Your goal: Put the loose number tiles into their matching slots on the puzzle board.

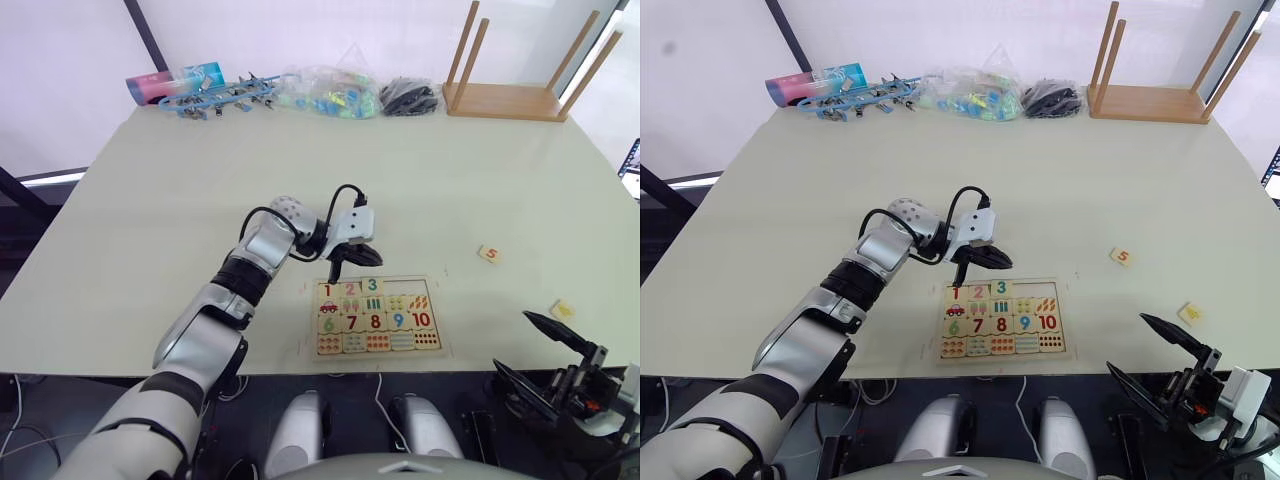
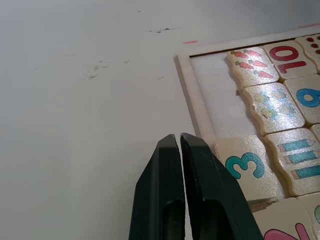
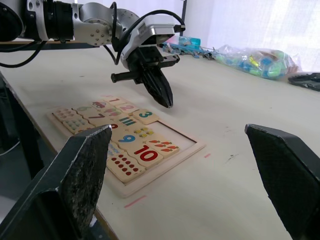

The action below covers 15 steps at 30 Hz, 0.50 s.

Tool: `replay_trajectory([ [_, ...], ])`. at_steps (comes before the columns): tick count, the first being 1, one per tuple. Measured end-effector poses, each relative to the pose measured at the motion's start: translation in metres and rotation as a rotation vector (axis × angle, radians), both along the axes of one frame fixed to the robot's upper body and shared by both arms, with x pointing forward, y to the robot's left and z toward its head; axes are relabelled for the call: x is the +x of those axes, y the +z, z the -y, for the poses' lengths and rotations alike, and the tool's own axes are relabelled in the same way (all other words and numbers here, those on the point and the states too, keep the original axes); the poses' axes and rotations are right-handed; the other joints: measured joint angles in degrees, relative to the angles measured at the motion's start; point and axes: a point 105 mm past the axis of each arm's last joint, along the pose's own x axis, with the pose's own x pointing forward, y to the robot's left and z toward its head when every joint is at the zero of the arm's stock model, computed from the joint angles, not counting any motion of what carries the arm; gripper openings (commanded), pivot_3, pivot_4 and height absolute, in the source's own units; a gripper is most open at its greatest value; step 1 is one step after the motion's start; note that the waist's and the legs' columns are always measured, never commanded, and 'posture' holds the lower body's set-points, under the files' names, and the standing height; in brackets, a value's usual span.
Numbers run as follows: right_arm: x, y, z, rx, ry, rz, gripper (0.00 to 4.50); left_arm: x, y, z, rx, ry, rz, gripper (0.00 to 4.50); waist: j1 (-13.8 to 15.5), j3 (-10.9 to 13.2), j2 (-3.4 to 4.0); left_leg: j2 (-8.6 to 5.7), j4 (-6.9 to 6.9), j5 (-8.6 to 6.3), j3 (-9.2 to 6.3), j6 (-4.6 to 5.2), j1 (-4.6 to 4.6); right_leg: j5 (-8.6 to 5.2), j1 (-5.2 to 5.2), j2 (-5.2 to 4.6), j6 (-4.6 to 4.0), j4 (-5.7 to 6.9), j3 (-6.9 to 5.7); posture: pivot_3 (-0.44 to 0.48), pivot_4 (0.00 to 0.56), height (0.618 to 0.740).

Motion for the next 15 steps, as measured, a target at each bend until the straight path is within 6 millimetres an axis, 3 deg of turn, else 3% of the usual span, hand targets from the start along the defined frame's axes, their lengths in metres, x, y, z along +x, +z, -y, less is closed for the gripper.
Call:
replay_trajectory([
  [15, -0.0002, -0.0003, -0.0001, 0.002, -0.007, -0.002, 4.50, -0.0042, -0.0022, -0.0039, 0.015, -0.028, -0.019, 0.17, 0.00, 0.00, 0.00, 0.00, 0.00, 0.00, -0.01, 0.00, 0.00, 0.00, 0.00, 0.00, 0.00, 0.01, 0.00, 0.000, 0.150, 0.740],
])
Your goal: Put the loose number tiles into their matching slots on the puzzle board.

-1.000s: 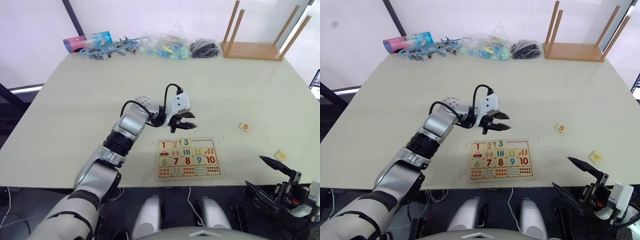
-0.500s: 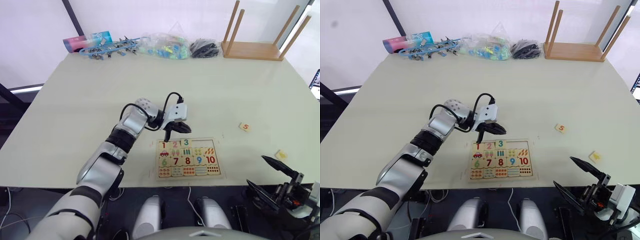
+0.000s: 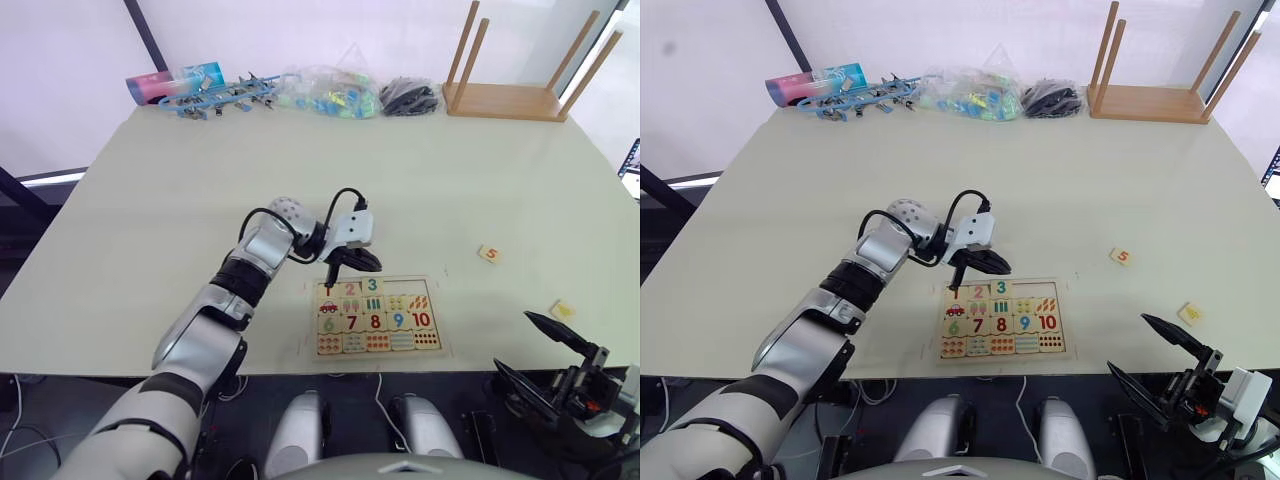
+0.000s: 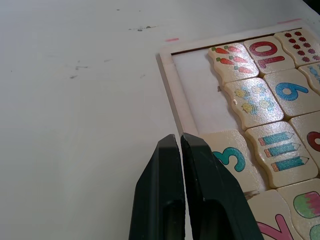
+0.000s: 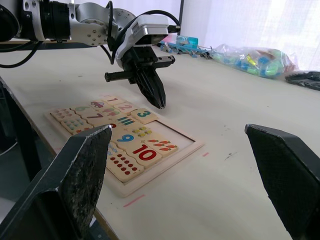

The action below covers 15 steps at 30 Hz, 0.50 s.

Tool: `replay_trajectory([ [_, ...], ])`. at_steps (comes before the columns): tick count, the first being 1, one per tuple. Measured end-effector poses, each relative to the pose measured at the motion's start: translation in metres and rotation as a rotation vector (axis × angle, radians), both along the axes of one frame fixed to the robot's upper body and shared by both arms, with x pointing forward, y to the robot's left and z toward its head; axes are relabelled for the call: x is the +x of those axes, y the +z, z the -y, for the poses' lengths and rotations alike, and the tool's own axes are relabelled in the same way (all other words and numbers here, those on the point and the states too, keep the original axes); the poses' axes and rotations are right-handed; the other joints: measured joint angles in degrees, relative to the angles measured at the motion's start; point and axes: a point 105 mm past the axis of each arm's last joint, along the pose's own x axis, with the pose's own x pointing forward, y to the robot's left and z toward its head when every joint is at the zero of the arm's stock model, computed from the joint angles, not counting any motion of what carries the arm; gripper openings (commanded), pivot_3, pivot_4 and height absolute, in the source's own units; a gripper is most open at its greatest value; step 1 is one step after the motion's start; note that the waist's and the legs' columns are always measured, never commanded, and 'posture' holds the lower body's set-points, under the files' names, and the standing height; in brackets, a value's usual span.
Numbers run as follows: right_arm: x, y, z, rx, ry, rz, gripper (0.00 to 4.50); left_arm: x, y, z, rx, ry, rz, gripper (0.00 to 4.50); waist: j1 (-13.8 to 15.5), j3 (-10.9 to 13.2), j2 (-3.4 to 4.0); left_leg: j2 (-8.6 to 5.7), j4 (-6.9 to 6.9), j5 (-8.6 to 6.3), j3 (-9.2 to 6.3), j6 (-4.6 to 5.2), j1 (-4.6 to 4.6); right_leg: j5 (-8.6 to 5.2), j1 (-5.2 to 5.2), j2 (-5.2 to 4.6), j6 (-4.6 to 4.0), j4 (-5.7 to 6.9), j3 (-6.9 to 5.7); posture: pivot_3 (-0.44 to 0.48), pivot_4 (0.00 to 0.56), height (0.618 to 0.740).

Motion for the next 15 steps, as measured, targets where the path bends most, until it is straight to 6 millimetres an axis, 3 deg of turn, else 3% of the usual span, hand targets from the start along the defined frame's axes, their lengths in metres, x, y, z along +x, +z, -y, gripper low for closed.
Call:
replay_trajectory([
  [15, -0.0004, -0.0002, -0.0013, -0.005, 0.012, 0.007, 4.50, -0.0063, -0.0047, -0.0014, 0.008, -0.018, -0.012, 0.17, 0.00, 0.00, 0.00, 0.00, 0.00, 0.00, 0.00, 0.00, 0.00, 0.00, 0.00, 0.00, 0.00, 0.00, 0.00, 0.000, 0.150, 0.740],
])
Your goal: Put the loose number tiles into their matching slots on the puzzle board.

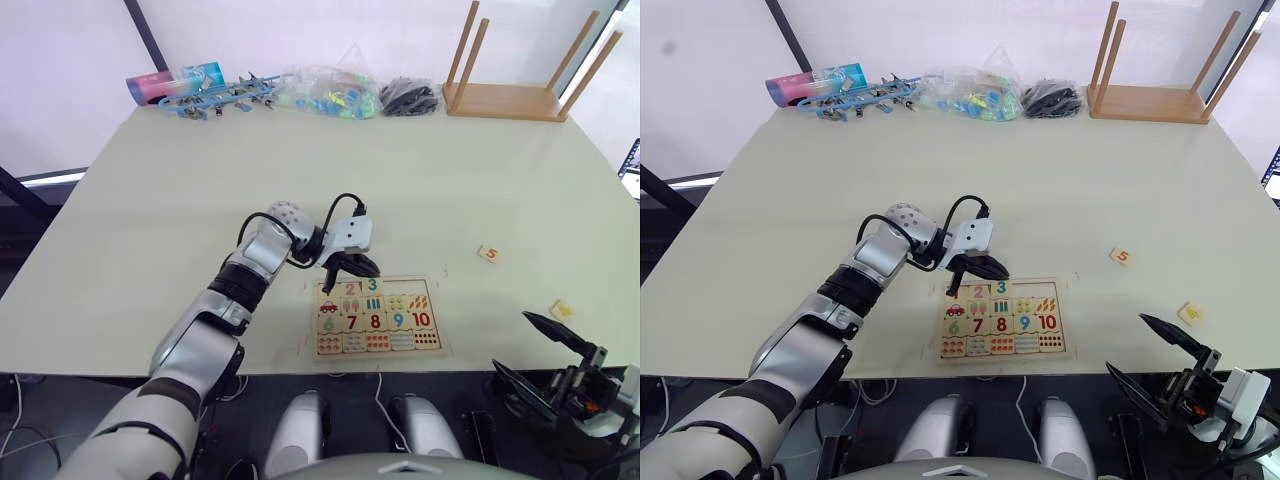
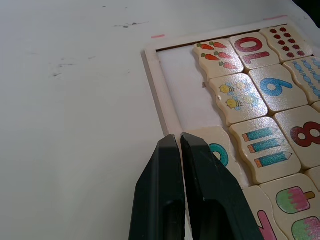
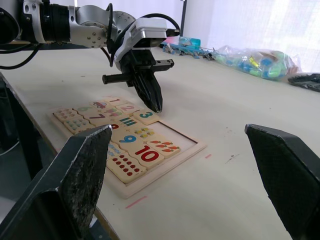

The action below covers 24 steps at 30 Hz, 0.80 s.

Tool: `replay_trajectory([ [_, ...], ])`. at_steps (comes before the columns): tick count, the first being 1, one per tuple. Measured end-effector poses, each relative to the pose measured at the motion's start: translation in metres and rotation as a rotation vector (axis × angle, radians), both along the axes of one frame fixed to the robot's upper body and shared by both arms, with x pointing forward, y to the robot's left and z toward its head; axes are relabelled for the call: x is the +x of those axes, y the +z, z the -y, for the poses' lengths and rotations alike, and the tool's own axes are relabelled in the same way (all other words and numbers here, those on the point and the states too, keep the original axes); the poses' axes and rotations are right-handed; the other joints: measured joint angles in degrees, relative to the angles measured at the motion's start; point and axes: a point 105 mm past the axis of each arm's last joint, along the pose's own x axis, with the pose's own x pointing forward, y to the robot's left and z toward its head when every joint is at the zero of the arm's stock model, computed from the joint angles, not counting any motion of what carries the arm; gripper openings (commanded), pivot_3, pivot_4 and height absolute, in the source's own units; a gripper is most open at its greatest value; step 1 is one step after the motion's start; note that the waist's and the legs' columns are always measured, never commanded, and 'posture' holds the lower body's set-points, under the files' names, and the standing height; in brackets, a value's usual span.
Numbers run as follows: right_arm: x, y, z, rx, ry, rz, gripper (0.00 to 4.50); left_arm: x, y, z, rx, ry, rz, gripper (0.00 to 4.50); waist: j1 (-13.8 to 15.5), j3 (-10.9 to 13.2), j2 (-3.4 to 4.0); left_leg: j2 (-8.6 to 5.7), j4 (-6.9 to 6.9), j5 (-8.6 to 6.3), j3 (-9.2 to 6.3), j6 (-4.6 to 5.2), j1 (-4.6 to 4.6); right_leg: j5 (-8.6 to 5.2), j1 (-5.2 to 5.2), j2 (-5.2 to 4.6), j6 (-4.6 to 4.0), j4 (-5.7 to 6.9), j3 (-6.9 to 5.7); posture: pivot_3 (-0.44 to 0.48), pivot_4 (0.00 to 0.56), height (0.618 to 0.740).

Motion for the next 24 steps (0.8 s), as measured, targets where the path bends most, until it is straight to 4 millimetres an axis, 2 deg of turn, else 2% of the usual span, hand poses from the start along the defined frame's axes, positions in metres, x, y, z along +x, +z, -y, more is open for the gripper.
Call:
replay_trajectory([
  [24, 0.0006, 0.0025, -0.0002, -0.002, -0.014, 0.012, 4.50, 0.0029, -0.0020, 0.0016, 0.004, 0.016, 0.024, 0.17, 0.00, 0.00, 0.00, 0.00, 0.00, 0.00, 0.00, 0.00, 0.00, 0.00, 0.00, 0.00, 0.00, 0.00, 0.00, 0.000, 0.150, 0.740],
])
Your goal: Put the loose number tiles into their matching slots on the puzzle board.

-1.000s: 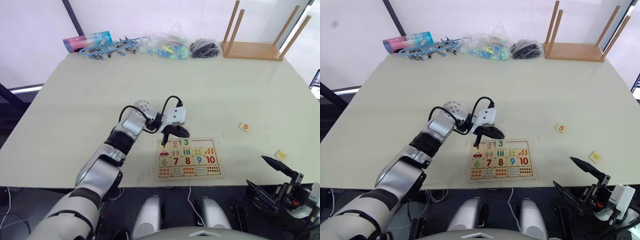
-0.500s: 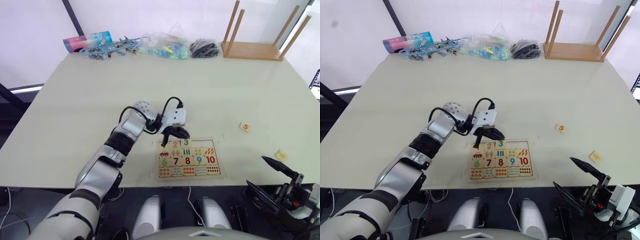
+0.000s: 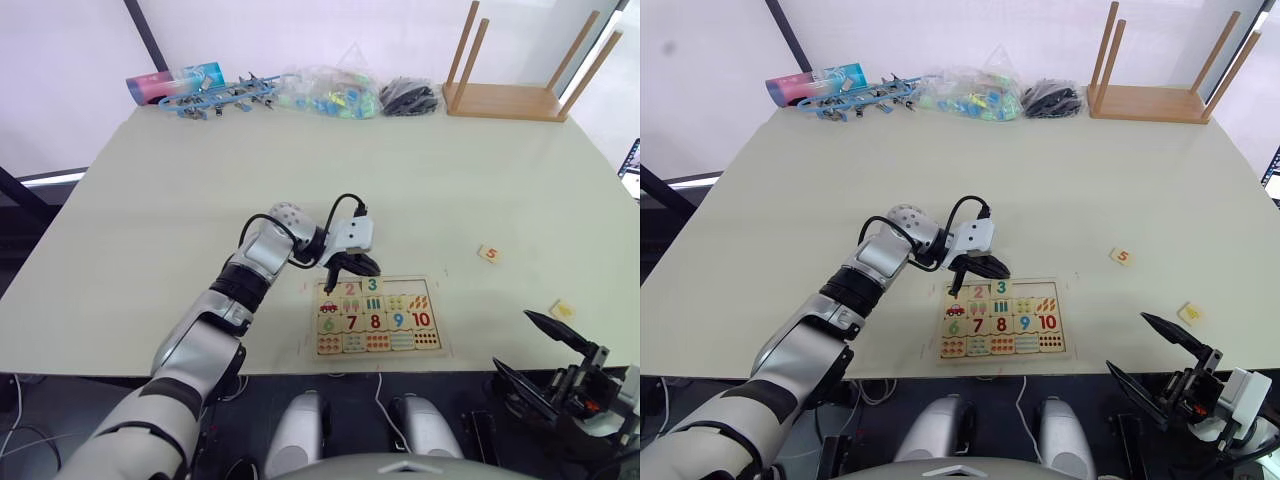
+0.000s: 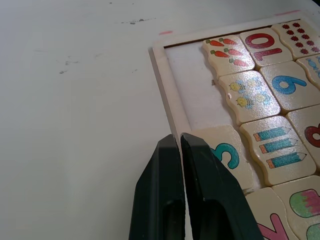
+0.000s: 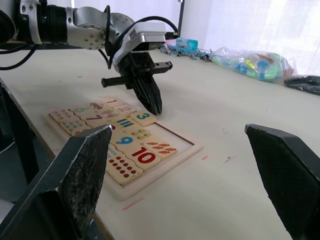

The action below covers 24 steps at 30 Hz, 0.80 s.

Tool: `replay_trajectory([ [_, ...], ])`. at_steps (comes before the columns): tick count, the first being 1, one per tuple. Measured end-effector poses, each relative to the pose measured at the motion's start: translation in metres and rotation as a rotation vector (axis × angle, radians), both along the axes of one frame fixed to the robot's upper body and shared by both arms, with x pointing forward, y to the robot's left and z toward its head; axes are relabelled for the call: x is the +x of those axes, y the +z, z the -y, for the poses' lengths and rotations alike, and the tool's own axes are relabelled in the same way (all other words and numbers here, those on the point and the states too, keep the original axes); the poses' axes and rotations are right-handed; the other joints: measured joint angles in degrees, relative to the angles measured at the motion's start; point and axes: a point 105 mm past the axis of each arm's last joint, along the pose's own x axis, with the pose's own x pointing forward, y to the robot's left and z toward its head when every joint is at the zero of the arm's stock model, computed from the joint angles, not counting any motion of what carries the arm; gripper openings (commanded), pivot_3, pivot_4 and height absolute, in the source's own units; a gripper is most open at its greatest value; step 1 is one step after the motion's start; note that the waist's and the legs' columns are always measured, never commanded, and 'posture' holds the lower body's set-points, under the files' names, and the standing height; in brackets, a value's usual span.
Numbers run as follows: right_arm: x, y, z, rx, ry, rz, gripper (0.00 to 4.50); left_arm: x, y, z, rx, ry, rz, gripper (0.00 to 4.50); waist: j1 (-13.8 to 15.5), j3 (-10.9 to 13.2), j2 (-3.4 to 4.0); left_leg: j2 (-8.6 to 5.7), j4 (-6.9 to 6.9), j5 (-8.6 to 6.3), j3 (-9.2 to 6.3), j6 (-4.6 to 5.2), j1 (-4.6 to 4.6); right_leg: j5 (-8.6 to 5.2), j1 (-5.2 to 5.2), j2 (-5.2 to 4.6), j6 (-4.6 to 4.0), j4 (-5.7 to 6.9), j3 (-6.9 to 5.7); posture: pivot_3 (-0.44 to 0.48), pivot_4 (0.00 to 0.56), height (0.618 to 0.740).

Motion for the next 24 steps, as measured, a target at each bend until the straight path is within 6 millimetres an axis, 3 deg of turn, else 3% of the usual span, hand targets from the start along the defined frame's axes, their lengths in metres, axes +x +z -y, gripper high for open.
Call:
replay_trajectory([
  [24, -0.0007, 0.0014, -0.0022, -0.003, 0.012, -0.001, 4.50, -0.0046, -0.0055, -0.0032, 0.008, -0.012, -0.022, 0.17, 0.00, 0.00, 0.00, 0.00, 0.01, 0.00, 0.00, 0.00, 0.00, 0.00, 0.00, 0.00, 0.00, 0.01, 0.00, 0.000, 0.150, 0.740],
])
